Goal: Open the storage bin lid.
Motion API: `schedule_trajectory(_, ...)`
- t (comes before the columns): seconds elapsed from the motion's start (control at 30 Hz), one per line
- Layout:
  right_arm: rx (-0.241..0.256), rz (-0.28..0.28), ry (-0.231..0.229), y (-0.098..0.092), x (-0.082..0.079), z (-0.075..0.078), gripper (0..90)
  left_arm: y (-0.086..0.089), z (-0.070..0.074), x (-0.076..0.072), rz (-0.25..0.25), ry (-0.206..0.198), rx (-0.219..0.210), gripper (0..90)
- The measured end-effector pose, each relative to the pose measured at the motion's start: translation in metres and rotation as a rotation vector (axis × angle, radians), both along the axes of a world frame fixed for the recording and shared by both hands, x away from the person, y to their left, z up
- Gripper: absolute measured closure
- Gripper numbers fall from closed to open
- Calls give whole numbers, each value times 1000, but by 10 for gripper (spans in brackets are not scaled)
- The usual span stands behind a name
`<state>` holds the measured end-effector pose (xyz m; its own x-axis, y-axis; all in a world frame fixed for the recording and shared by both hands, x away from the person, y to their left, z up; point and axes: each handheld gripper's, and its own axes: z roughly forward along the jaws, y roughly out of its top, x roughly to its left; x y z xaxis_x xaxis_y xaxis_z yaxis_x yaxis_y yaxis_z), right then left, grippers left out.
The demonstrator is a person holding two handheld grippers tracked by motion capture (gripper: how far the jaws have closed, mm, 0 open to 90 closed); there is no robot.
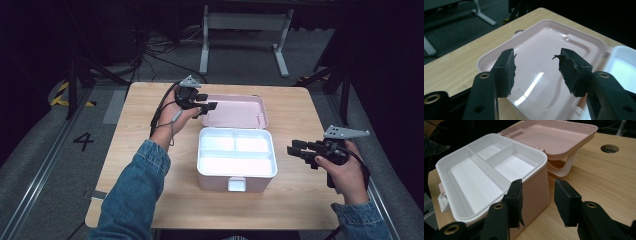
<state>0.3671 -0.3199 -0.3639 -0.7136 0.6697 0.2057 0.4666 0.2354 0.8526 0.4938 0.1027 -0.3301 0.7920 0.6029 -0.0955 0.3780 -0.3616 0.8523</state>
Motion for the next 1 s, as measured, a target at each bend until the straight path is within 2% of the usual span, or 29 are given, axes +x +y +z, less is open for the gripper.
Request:
schedule_trajectory(0.07, 0, -3, -5, 0, 1, 1, 586, 3, 10, -15, -20, -24, -13, 464)
schedule_trajectory(0.1, 1, 0, -7, 1, 2, 3, 580, 5, 13, -21, -28, -23, -14, 462)
schedule_trajectory(0.27, -7, 5, -8, 4, 11, 6, 557, 20, 30, -56, -68, -49, -3, 444)
schedule_trajectory(0.4, -16, 7, -3, 6, 17, 6, 552, 36, 35, -76, -70, -61, -4, 433)
schedule_trajectory(0.47, -19, 4, 7, 7, 19, 6, 550, 47, 35, -87, -53, -69, 17, 429)
schedule_trajectory(0.57, -24, -3, 17, 7, 22, 4, 548, 59, 34, -101, -30, -85, 73, 430)
schedule_trajectory(0.63, -26, -5, 21, 7, 23, 4, 545, 63, 34, -105, -28, -89, 69, 426)
schedule_trajectory(0.67, -28, -5, 22, 7, 23, 4, 541, 70, 32, -114, -16, -78, 68, 421)
schedule_trajectory(0.73, -28, -9, 25, 5, 23, 4, 531, 77, 29, -118, -7, -63, 94, 413)
schedule_trajectory(0.8, -30, -17, 31, 3, 23, 3, 524, 83, 24, -120, 15, -64, 133, 415)
schedule_trajectory(0.87, -36, -24, 41, 0, 24, 2, 517, 89, 18, -122, 25, -35, 176, 414)
schedule_trajectory(1.0, -10, -33, 78, -7, 24, 0, 515, 101, 8, -126, 37, -5, 203, 413)
